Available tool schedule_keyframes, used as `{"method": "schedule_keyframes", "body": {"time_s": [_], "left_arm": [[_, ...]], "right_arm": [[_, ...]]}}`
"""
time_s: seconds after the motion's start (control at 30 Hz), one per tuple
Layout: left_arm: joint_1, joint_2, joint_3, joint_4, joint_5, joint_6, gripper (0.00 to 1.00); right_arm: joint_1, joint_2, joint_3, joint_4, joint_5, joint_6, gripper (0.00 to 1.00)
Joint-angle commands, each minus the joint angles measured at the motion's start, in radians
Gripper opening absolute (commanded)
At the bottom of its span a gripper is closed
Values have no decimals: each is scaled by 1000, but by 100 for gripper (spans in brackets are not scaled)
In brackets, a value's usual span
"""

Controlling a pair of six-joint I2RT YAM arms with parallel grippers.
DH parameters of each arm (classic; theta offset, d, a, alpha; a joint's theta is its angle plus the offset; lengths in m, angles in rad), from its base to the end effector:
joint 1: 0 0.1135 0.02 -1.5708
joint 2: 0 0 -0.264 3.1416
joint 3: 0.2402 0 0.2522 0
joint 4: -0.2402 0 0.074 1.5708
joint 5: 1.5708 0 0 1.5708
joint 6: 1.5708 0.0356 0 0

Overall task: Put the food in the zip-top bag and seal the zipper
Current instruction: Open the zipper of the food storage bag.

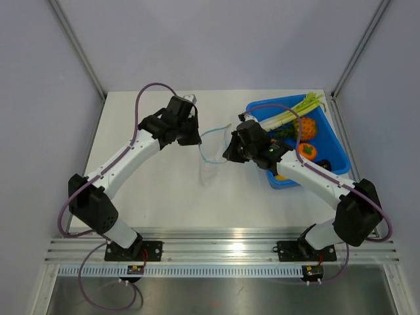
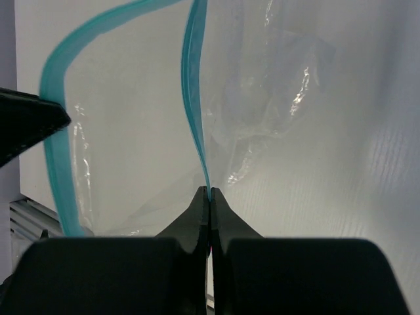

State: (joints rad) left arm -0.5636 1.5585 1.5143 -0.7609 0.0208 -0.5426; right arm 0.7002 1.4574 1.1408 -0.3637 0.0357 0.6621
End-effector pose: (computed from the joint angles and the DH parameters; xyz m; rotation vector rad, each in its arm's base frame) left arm 0.2871 -0.1823 0.3476 0.0360 2.4464 -0.5393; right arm 0.2507 0.2096 0.2876 -0.0247 2.3433 0.6717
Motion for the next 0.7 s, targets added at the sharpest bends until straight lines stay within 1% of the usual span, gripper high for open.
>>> {"method": "schedule_keyframes", "body": {"time_s": [0.0, 0.03, 0.07, 0.17, 0.23, 0.37, 0.43, 0.57, 0.63, 0.67], "left_arm": [[-1, -5, -74, 52, -42, 7, 0], [-1, -3, -86, 57, -45, 6, 0], [-5, 0, -91, 48, -48, 7, 0], [-33, 3, -62, 0, -87, 30, 0], [-45, 9, -13, -23, -104, 41, 0], [-82, 37, 98, -92, -126, 73, 0], [-100, 51, 151, -107, -157, 87, 0], [-125, 80, 173, -114, -163, 92, 0], [-125, 89, 159, -109, -171, 89, 0], [-127, 92, 152, -104, -171, 89, 0]], "right_arm": [[-16, 14, -18, 45, -13, 4, 0], [-18, 23, -26, 45, -7, 8, 3], [-18, 27, -23, 10, 3, 2, 8], [-18, 32, 26, -75, 38, -39, 32], [-18, 8, 50, -83, 62, -67, 41], [-18, -6, 89, -93, 63, -88, 42], [-18, 1, 109, -87, 30, -84, 39], [-18, 8, 120, -80, -5, -58, 38], [-18, -24, 111, -83, 21, -50, 39], [-18, -37, 109, -89, 67, -47, 40]]}}
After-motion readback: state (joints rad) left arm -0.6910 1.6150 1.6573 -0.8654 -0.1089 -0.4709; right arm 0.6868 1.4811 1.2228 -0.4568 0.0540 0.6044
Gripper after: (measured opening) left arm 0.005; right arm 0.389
